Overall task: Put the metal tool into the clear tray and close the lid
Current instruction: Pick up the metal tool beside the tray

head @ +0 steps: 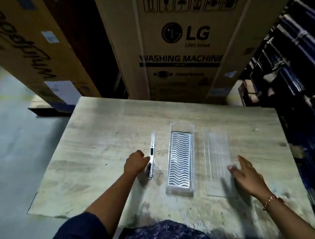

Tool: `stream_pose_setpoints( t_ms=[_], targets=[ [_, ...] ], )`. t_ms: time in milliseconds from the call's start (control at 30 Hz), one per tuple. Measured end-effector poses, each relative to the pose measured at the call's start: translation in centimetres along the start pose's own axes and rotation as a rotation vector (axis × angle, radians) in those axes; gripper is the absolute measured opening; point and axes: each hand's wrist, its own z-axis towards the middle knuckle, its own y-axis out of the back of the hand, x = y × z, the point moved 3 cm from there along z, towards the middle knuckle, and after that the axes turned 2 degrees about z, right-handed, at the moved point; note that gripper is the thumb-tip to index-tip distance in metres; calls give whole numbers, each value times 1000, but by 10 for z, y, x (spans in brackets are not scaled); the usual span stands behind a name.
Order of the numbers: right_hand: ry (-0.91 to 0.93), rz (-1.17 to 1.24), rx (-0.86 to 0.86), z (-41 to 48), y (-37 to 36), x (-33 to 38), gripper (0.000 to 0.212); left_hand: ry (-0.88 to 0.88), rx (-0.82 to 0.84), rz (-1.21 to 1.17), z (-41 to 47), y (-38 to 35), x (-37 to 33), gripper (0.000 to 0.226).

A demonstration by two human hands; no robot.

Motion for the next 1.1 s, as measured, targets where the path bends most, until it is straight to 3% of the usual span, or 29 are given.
stream_pose_setpoints(
  t_ms=[133, 333, 533, 600, 700, 833, 933, 1033, 1100],
  targets=[
    [-163, -17, 96, -3, -10, -41, 81, 66, -18, -17, -2, -17, 0, 39],
    [-174, -30, 112, -8, -26, -60, 74, 76, -82, -60, -1, -33, -5, 31],
    [-176, -15, 56, -8, -32, -59, 69, 91, -33, -71, 8, -40, -9, 16],
    [-170, -16, 57, -7, -33, -61, 68, 88, -35, -136, 7, -41, -8, 11],
    [-155, -4, 64, -6, -33, -65, 68, 103, -38, -306, 6, -42, -4, 25],
    [-149, 0, 51, -5, -33, -65, 68, 58, -63, -503, -3, -39, -2, 12],
    [-148, 5, 40, -4, -34, -64, 67, 12, -130, -569, -17, -30, -3, 31],
    [-149, 0, 42, -3, -35, -66, 68, 68, -189, -521, -29, -20, -7, 64],
    [-148, 2, 47, -4, -36, -67, 69, 114, -201, -506, -37, -14, -12, 71]
  ],
)
